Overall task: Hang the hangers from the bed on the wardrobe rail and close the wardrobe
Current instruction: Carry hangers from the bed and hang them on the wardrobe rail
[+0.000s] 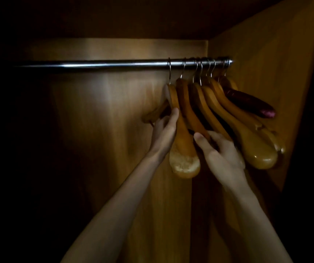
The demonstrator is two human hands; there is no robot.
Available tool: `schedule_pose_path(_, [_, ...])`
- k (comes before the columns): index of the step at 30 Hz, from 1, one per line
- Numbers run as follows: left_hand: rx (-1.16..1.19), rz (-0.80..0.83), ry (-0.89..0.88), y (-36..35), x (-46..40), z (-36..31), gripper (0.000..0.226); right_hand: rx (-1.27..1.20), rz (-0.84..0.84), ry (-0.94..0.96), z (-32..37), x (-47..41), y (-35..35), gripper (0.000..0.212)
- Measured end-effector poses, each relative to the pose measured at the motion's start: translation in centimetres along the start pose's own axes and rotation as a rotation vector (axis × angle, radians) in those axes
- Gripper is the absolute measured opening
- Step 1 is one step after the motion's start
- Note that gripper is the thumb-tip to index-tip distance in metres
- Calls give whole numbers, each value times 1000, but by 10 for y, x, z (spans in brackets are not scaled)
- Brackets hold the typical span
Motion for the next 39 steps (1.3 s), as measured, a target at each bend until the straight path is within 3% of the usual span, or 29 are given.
schedule_pose_path(5, [47,-293,-320,3,38,29,20,58,-64,29,-55,45,-6,23])
schedule_pose_path(9, [6,-291,-254,0,77,69,23,99,99,-103,-107,81,-14,26])
schedule_pose_path(12, [-144,-105,-57,-8,110,122,26,153,232,-226,-150,110,-19,23])
schedule_pose_path(20, [-598,639,501,-18,225,303,17,374,462,-659,-281,221,-39,16])
schedule_pose_path(26, [-684,1025,879,-26,326,405,9,360,346,-1181,-353,351,-36,19])
schedule_pose_path(32, [-833,1459,890,-32,419,449,15,262,79,-1562,-371,485,-33,15])
schedule_pose_path(36, [-937,1746,781,-42,475,460,22,226,-212,-1778,-354,578,-36,48])
schedule_pose_path(39, [-997,1947,705,-51,515,459,20,150,-391,-1918,-332,648,-44,35])
Point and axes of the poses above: each hand's wrist, its own x-axis away from the middle knuckle, its own y-axis out of the back of the hand, z = x × y, the point moved 2 cm from there along -x, towards the middle knuckle, and after that the axes turned 1 degree about -y, right-handed, at the moved point
